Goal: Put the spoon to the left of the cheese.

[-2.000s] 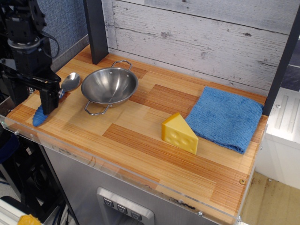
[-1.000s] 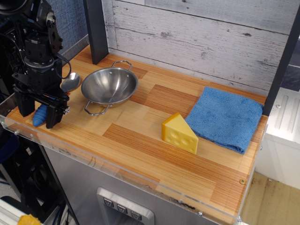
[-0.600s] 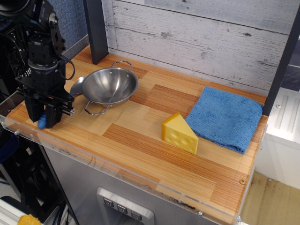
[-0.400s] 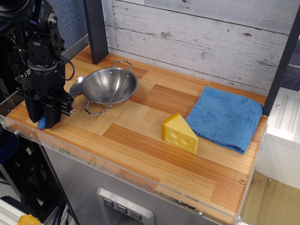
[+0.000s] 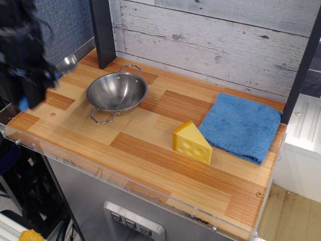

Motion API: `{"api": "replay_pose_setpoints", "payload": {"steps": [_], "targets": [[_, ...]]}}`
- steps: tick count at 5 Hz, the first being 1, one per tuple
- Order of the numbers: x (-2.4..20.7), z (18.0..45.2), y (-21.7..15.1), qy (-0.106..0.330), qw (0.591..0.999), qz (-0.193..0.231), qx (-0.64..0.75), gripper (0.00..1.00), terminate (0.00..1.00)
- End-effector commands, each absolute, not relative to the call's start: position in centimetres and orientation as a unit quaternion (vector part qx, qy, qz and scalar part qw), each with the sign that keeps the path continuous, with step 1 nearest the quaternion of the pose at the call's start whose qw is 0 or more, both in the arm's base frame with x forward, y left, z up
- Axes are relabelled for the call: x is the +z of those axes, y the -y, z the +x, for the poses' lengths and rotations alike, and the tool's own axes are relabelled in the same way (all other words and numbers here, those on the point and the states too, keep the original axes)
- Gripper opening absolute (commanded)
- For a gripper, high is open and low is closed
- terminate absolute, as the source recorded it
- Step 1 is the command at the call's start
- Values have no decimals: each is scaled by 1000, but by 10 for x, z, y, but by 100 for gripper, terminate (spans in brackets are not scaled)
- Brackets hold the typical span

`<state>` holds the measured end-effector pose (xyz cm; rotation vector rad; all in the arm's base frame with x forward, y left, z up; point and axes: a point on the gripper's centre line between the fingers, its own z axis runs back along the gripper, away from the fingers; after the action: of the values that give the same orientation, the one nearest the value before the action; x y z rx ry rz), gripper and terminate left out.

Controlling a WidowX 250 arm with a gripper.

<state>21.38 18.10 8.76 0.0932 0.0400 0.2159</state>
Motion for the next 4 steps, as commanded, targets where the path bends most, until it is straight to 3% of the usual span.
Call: {"api": "replay_pose_setpoints", "payload": {"steps": [1,3,4], "targets": [[131,213,-136,32,999,14,17,0,0],[120,215,-53,66,995,-1,-78,0,0],[104,222,-26,52,997,33,-50,0,0]]}}
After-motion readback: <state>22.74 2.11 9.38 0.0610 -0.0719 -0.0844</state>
